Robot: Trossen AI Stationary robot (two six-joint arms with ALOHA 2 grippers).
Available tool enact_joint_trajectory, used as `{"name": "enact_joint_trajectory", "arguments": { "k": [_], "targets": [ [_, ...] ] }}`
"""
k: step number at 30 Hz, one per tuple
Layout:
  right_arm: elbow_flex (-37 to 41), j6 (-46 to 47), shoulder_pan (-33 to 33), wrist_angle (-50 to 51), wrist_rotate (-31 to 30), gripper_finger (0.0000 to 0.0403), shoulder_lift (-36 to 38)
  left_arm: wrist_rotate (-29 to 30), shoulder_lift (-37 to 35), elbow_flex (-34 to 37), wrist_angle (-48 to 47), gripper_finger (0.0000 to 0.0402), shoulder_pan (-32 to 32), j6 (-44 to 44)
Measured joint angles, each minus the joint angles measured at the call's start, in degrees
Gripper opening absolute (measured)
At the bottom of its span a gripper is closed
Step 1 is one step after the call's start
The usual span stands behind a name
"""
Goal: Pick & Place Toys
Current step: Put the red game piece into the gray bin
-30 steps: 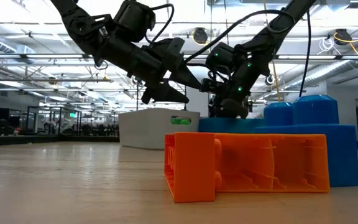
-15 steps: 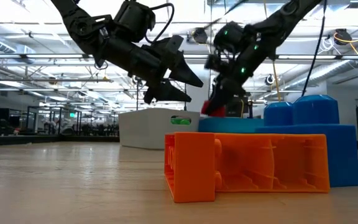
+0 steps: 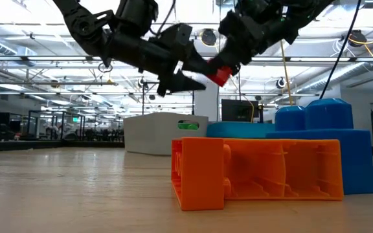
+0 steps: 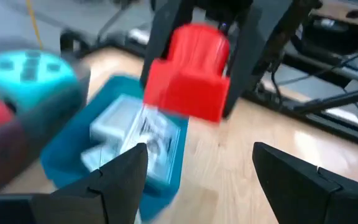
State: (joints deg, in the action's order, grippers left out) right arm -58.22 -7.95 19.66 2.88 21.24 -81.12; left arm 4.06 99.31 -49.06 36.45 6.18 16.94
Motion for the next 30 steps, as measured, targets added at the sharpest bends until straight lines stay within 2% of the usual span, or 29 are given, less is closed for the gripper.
{"name": "enact_joint_trajectory", "arguments": {
  "k": [4,10,18,30],
  "targets": [
    [0.0,4.01,-2.24,-4.28,1.44,0.0089,-0.02,1.99,0.0,0.0,6.78,0.0296,-1.23,-6.79],
    [0.0,4.32,-5.77,-11.96,1.34,0.009,-0.02,1.95,0.0,0.0,17.07,0.0296,-2.58,-15.18],
    [0.11,5.37,-6.86,-18.07,1.17,0.009,0.07,2.01,-0.17,0.04,19.32,0.0297,-2.63,-15.73],
    [0.13,5.2,-6.5,-19.42,0.84,0.009,2.09,1.09,-0.09,-0.11,21.32,0.0297,-2.86,-14.82]
  ]
}}
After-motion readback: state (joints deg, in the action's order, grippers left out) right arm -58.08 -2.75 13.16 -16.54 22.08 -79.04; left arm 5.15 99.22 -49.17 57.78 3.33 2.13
